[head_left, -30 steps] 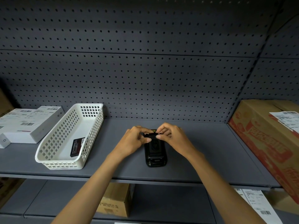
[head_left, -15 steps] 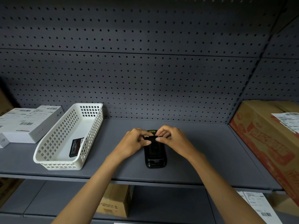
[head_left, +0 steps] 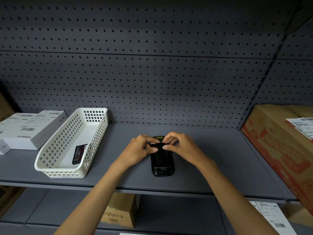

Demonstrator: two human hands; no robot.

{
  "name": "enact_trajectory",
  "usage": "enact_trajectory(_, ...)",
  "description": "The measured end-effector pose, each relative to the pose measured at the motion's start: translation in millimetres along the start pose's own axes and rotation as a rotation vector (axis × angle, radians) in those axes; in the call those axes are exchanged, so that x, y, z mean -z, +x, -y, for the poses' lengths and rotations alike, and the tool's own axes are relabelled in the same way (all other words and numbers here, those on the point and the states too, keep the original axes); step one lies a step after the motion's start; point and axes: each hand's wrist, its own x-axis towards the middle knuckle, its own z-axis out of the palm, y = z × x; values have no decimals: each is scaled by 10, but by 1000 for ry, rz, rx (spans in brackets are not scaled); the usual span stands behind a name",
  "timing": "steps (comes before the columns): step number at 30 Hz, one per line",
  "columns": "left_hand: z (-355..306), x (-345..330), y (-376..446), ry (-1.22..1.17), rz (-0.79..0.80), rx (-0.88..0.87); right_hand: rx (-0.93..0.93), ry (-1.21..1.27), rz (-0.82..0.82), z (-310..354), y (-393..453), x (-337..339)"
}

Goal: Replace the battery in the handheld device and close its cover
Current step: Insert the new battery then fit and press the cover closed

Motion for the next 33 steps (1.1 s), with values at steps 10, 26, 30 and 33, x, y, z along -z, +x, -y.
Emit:
enact_trajectory(10,10,-13,-8,-6,-8,-15,3,-9,34,-5,5,14)
enact_trajectory(26,53,-55,-17,20,-24,-29,-3,-74,42,-18,-56,-1)
enact_trajectory(30,59,-66,-18,31,-37,-31,-4,-94,42,-2,-58,-4)
enact_trajectory(33,58,-70,-14,38,-44,-29,1,-106,38,7,-68,-1)
